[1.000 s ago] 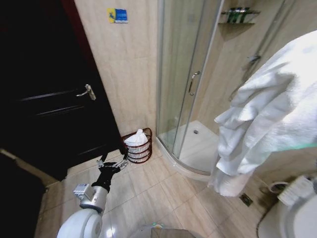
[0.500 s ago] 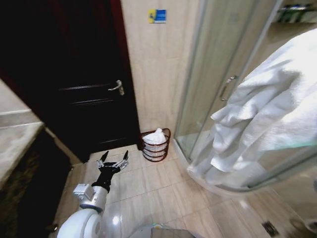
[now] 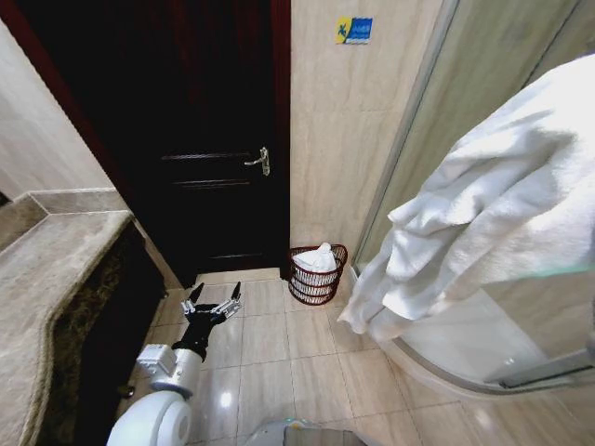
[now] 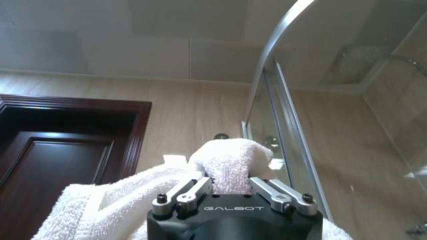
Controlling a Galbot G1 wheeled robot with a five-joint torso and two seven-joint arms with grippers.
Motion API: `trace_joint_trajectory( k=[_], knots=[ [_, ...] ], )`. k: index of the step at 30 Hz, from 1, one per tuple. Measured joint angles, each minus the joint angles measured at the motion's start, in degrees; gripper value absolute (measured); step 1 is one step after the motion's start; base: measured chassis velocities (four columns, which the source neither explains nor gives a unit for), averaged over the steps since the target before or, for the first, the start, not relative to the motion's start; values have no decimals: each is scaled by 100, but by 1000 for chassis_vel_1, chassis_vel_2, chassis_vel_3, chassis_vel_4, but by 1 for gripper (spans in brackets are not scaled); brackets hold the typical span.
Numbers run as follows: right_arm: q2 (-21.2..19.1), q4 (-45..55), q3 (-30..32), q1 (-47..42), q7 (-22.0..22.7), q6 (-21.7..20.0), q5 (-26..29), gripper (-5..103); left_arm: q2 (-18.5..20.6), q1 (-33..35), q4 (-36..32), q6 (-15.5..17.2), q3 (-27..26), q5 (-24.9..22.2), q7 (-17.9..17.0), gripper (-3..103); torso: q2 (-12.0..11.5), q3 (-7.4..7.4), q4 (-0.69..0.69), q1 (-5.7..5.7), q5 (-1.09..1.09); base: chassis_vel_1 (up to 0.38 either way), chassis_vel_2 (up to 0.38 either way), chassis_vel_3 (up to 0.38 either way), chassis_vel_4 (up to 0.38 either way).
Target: Discard the used towel into the hamper.
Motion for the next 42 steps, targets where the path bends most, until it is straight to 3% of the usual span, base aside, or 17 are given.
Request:
trace_joint_trajectory(
  k=[42],
  knots=[
    [-2,0,76,-56,22,413,-32,13,0,0,0,0,0,0,0,100,54,22,0,28,-1,0,0,0,0]
  ],
)
